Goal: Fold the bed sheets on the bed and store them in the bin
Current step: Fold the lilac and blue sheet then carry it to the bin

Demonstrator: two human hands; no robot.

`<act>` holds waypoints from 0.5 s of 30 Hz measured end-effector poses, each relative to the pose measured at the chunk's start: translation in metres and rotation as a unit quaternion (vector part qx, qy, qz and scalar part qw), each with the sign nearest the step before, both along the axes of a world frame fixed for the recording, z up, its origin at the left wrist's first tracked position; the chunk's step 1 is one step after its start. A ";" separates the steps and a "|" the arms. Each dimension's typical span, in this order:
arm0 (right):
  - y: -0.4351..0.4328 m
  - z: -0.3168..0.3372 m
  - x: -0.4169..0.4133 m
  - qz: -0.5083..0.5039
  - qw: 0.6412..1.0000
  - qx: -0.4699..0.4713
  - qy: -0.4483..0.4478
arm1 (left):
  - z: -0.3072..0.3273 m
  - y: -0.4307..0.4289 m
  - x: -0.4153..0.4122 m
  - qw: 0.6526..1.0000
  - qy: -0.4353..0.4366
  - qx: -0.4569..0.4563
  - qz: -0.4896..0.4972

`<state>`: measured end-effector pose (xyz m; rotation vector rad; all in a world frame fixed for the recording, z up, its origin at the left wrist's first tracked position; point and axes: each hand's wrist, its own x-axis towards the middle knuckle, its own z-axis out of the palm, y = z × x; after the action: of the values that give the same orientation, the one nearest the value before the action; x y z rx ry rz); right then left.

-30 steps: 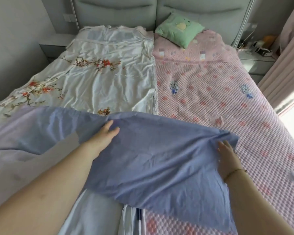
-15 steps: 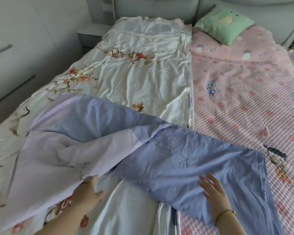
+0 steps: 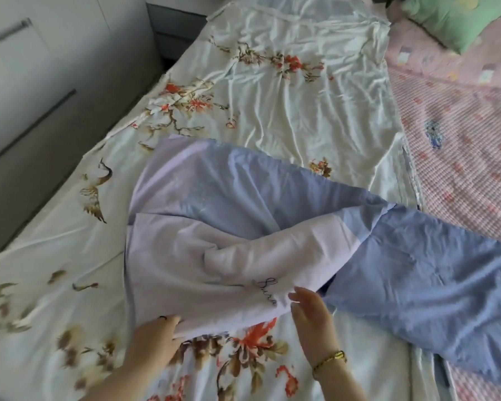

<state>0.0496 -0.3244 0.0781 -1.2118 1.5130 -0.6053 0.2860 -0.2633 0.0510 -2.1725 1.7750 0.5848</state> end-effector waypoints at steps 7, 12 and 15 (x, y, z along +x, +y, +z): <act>0.009 0.026 0.141 0.349 0.810 -0.288 0.374 | 0.073 -0.044 0.062 0.974 0.158 -0.155 0.047; -0.040 0.039 0.185 0.290 0.829 -0.375 0.296 | 0.088 -0.059 0.096 0.901 0.404 -0.151 0.052; -0.070 0.043 0.187 0.235 0.849 -0.357 0.311 | 0.070 -0.068 0.140 0.815 0.545 -0.116 0.158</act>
<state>0.2362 -0.3944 0.1211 -2.4596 1.4309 -0.4639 0.4260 -0.3311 0.1211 -2.5119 1.9581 2.1429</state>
